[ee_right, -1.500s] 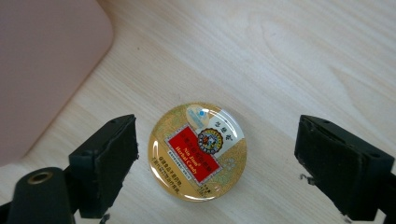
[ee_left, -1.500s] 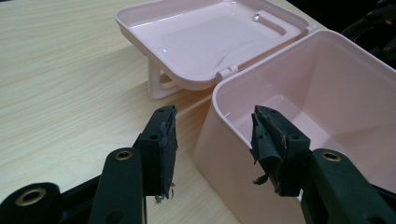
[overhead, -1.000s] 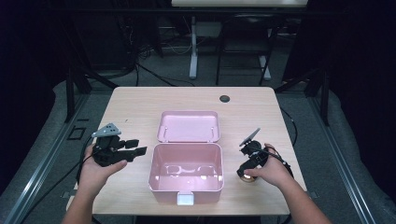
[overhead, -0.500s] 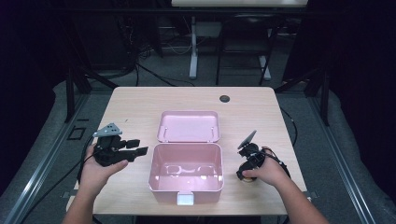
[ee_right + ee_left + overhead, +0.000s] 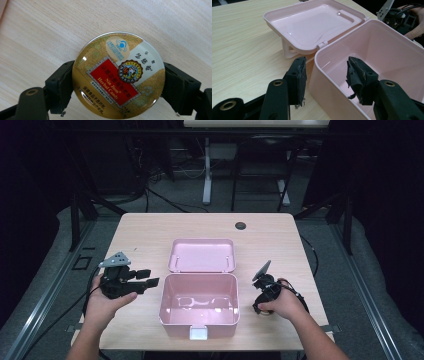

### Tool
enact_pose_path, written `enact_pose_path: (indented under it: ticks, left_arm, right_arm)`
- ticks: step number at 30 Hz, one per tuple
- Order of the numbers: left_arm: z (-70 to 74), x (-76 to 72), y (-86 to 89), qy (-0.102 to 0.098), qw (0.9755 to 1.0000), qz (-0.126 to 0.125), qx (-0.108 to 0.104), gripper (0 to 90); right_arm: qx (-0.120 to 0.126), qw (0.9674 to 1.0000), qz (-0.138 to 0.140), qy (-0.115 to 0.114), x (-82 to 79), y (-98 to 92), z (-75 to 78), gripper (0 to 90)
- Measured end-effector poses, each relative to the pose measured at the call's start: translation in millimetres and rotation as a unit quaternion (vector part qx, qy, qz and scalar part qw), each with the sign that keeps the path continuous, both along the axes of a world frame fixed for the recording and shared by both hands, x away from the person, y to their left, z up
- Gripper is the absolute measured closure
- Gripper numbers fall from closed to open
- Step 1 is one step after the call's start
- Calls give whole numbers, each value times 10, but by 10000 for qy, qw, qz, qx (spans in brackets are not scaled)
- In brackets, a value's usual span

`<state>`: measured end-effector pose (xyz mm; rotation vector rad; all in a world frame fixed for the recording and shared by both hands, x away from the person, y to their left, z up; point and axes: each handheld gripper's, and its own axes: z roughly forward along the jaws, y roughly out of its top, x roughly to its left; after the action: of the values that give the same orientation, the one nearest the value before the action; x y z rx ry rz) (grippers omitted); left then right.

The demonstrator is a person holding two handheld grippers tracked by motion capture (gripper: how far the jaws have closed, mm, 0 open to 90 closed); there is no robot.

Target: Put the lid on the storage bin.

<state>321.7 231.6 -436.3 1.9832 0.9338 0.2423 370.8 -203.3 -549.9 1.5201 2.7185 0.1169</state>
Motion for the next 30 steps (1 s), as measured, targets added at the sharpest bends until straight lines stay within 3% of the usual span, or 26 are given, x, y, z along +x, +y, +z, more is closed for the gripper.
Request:
enact_pose_path:
  ticks: [12,21,30]
  left_arm:
    - [-20,18,-9,35,10000,-5,44,499]
    - [-15,17,7,57,10000,-6,4,502]
    - [-31,22,-12,94,9999,-18,41,505]
  right_arm:
    - [97,9999,-90,-73,-17,-9,124,196]
    - [70,9999,104,-96,-18,8,243,197]
    - [64,9993,328,-167,-37,83,502,197]
